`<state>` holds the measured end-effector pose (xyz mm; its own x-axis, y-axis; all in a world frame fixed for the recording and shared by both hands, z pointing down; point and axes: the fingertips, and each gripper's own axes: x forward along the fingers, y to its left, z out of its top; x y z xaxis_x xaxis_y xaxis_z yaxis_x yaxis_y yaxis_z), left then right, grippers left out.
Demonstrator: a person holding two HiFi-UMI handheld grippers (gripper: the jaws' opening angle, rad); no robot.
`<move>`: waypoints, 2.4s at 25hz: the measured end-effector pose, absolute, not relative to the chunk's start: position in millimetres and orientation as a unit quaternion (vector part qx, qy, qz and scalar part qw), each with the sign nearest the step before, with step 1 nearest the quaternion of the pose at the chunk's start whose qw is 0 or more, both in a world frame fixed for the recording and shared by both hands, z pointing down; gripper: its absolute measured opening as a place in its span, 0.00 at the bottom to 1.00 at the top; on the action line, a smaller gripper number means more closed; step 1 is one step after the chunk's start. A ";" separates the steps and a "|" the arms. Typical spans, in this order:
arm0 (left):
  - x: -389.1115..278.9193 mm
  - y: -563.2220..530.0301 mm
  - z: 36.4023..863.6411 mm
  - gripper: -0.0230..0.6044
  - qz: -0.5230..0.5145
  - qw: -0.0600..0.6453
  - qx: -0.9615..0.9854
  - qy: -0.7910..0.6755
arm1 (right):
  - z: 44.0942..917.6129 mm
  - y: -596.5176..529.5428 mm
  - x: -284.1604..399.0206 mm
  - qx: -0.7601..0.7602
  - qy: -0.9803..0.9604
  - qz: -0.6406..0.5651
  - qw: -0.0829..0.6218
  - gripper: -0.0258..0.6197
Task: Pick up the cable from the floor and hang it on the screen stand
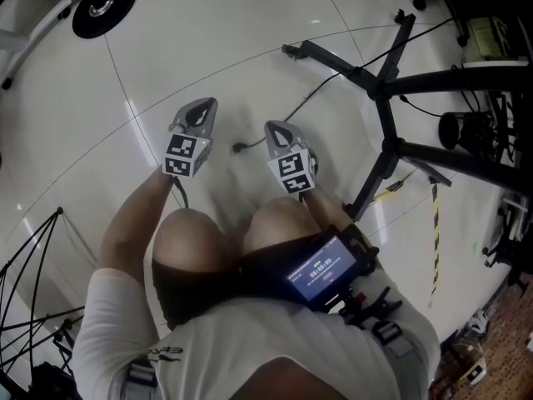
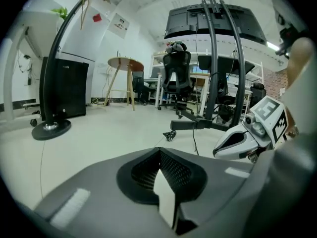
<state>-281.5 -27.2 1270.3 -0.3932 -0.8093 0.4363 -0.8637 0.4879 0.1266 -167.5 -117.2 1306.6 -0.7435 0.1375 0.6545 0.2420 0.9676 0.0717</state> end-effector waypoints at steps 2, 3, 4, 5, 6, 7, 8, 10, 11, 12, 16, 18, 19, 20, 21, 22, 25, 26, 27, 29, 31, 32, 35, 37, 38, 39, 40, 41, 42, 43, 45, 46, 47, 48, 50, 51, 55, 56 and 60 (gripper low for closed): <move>-275.3 -25.0 1276.6 0.04 0.067 0.228 0.508 -0.828 | 1320.1 -97.4 -158.8 -0.140 -0.918 -0.095 0.359 0.07; -272.8 -23.4 1279.3 0.04 0.069 0.230 0.509 -0.827 | 1326.8 -88.2 -154.6 -0.159 -0.911 -0.103 0.366 0.08; -270.9 -21.6 1281.7 0.04 0.070 0.232 0.510 -0.826 | 1333.9 -79.5 -150.5 -0.177 -0.903 -0.111 0.374 0.11; -269.5 -19.6 1283.8 0.04 0.070 0.234 0.510 -0.825 | 1341.2 -71.3 -146.4 -0.196 -0.895 -0.119 0.382 0.14; -268.3 -17.4 1285.5 0.04 0.070 0.235 0.510 -0.824 | 1348.4 -63.7 -142.4 -0.213 -0.887 -0.128 0.390 0.16; -267.0 -15.2 1287.1 0.04 0.069 0.237 0.510 -0.824 | 1355.4 -57.1 -138.6 -0.229 -0.878 -0.139 0.397 0.18; -265.5 -13.1 1288.5 0.04 0.070 0.239 0.511 -0.823 | 1361.8 -51.9 -135.1 -0.243 -0.868 -0.151 0.405 0.19; -262.6 -9.1 1291.0 0.04 0.072 0.243 0.513 -0.820 | 1373.4 -45.2 -129.4 -0.266 -0.850 -0.178 0.419 0.21; -261.4 -7.1 1292.0 0.04 0.073 0.245 0.513 -0.819 | 1379.1 -43.3 -127.3 -0.274 -0.842 -0.190 0.425 0.22; -260.4 -5.1 1293.0 0.04 0.074 0.247 0.514 -0.818 | 1384.5 -42.0 -125.4 -0.281 -0.834 -0.201 0.431 0.23; -256.3 1.9 1296.7 0.04 0.083 0.253 0.516 -0.814 | 1401.6 -39.4 -121.7 -0.295 -0.812 -0.237 0.445 0.25; -252.9 5.4 1297.5 0.04 0.089 0.256 0.520 -0.810 | 1405.5 -36.4 -122.3 -0.297 -0.806 -0.250 0.447 0.25; -251.3 6.7 1297.7 0.04 0.091 0.257 0.522 -0.808 | 1407.7 -35.2 -122.8 -0.299 -0.802 -0.256 0.449 0.25; -250.2 7.5 1298.0 0.04 0.092 0.258 0.524 -0.806 | 1410.5 -34.5 -123.5 -0.301 -0.798 -0.262 0.452 0.25; -249.6 8.2 1298.5 0.04 0.094 0.259 0.526 -0.805 | 1413.7 -34.3 -124.3 -0.302 -0.795 -0.267 0.454 0.25; -249.3 8.9 1299.0 0.04 0.095 0.260 0.527 -0.804 | 1416.5 -34.6 -125.2 -0.302 -0.792 -0.271 0.456 0.24; -250.5 12.5 1298.1 0.04 0.096 0.260 0.525 -0.804 | 1420.9 -37.0 -127.6 -0.291 -0.791 -0.280 0.460 0.15; -251.5 13.6 1297.2 0.04 0.096 0.259 0.525 -0.805 | 1421.0 -37.5 -128.1 -0.288 -0.792 -0.279 0.461 0.14; -252.7 14.5 1296.3 0.04 0.096 0.258 0.524 -0.806 | 1420.4 -37.7 -128.9 -0.285 -0.794 -0.275 0.462 0.13; -255.5 15.5 1294.3 0.04 0.095 0.256 0.522 -0.808 | 1415.9 -38.4 -132.2 -0.279 -0.801 -0.264 0.460 0.13; -258.7 15.9 1291.5 0.04 0.094 0.252 0.519 -0.811 | 1407.7 -39.4 -137.7 -0.272 -0.810 -0.255 0.452 0.13; -260.5 16.0 1289.7 0.04 0.093 0.251 0.517 -0.813 | 1402.3 -40.1 -141.1 -0.268 -0.816 -0.251 0.447 0.13; -266.5 15.2 1282.2 0.04 0.090 0.246 0.511 -0.819 | 1380.8 -44.8 -153.2 -0.249 -0.836 -0.238 0.426 0.13; -270.9 14.4 1273.6 0.04 0.088 0.242 0.507 -0.823 | 1362.0 -50.0 -161.7 -0.233 -0.851 -0.233 0.409 0.13; -273.3 14.1 1267.8 0.04 0.087 0.239 0.505 -0.825 | 1351.2 -53.0 -165.8 -0.225 -0.858 -0.231 0.400 0.13; -275.9 13.9 1261.0 0.04 0.085 0.237 0.502 -0.827 | 1339.3 -56.0 -169.5 -0.217 -0.865 -0.228 0.392 0.13; -278.3 14.0 1252.9 0.04 0.083 0.236 0.499 -0.830 | 1326.0 -58.9 -172.7 -0.208 -0.871 -0.224 0.384 0.13; -280.6 14.6 1243.5 0.04 0.081 0.234 0.496 -0.832 | 1311.0 -61.5 -175.6 -0.199 -0.878 -0.220 0.377 0.13; -283.2 15.3 1232.5 0.04 0.078 0.233 0.492 -0.835 | 1294.2 -64.2 -178.9 -0.189 -0.885 -0.215 0.368 0.13; -286.5 15.6 1219.8 0.04 0.076 0.232 0.489 -0.837 | 1275.5 -67.3 -182.9 -0.180 -0.892 -0.211 0.357 0.13; -293.5 14.1 1189.7 0.04 0.072 0.227 0.483 -0.843 | 1234.1 -75.5 -191.1 -0.163 -0.904 -0.209 0.336 0.13; -295.9 12.3 1172.8 0.04 0.070 0.224 0.481 -0.845 | 1213.1 -80.6 -193.8 -0.156 -0.907 -0.212 0.329 0.13; -297.5 9.9 1155.0 0.04 0.067 0.221 0.480 -0.846 | 1192.7 -86.4 -195.6 -0.149 -0.909 -0.215 0.324 0.13; -299.0 7.0 1136.6 0.04 0.064 0.218 0.480 -0.847 | 1172.1 -92.4 -197.7 -0.142 -0.912 -0.213 0.321 0.13; -301.6 0.7 1098.9 0.04 0.061 0.211 0.482 -0.848 | 1128.6 -103.8 -204.0 -0.126 -0.920 -0.202 0.311 0.13; -302.8 -2.8 1079.9 0.04 0.060 0.207 0.483 -0.849 | 1106.0 -109.2 -207.5 -0.118 -0.924 -0.199 0.304 0.13; -308.8 -16.6 997.6 0.04 0.050 0.188 0.482 -0.854 | 1011.9 -129.6 -223.1 -0.088 -0.938 -0.191 0.276 0.13; -310.0 -19.1 975.2 0.04 0.047 0.181 0.482 -0.856 | 987.4 -133.6 -226.8 -0.081 -0.941 -0.187 0.270 0.13; -309.4 -28.9 883.2 0.04 0.034 0.161 0.488 -0.857 | 881.6 -145.6 -234.5 -0.056 -0.953 -0.175 0.241 0.13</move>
<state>-309.4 -28.9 883.2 -0.4721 -0.8255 0.3094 -0.8473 0.5217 0.0993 -234.5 -145.6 881.6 -0.8771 0.0225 0.4798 0.1912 0.9327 0.3057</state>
